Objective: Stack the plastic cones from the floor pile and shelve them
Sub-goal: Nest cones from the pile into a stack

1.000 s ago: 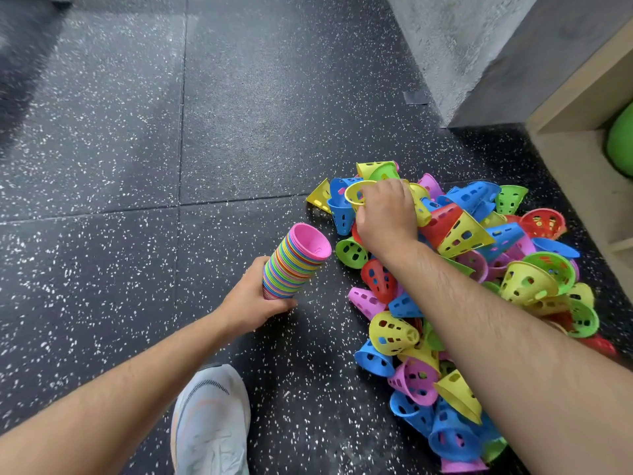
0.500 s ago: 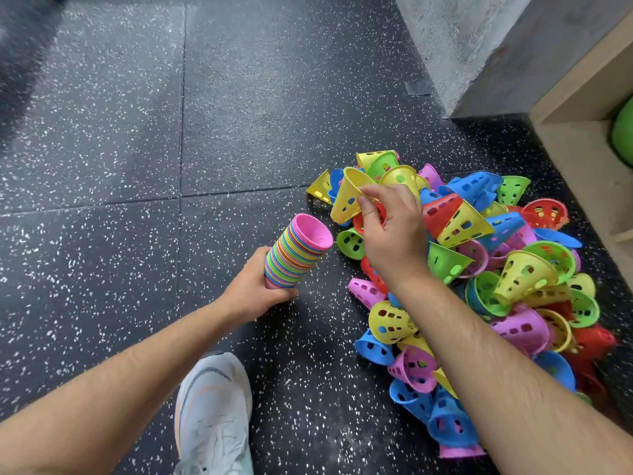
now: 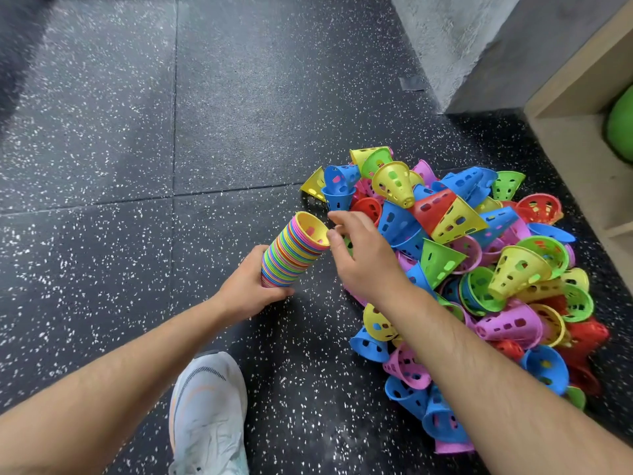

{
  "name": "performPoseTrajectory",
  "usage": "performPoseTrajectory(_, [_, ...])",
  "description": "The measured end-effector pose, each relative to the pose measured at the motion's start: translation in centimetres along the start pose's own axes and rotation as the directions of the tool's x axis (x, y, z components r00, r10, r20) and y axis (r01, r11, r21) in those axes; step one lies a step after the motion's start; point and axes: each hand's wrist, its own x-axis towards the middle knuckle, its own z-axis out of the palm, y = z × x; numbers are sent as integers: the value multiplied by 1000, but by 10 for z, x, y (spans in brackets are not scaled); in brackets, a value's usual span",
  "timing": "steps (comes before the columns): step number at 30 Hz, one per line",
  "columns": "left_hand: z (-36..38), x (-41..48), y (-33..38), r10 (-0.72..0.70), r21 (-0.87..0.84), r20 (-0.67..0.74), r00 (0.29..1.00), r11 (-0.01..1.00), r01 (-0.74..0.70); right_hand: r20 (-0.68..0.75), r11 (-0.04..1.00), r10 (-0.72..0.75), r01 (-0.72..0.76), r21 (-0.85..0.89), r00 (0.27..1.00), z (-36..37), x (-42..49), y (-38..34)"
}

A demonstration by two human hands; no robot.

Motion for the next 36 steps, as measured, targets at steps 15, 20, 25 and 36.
performPoseTrajectory(15, [0, 1, 0, -19, 7, 31, 999, 1000, 19, -44, 655, 337, -268, -706, 940, -62, 86, 42])
performPoseTrajectory(20, [-1, 1, -1, -32, -16, 31, 999, 999, 33, -129, 741, 245, -271, -615, 961, -52, 81, 47])
performPoseTrajectory(25, [-1, 0, -1, -39, -24, 28, 999, 999, 40, -158, 768, 217, -269, -581, 963, -51, 80, 43])
performPoseTrajectory(36, [0, -3, 6, -18, -14, 12, 1000, 1000, 18, -371, 996, 52, -75, -49, 927, -36, 42, 18])
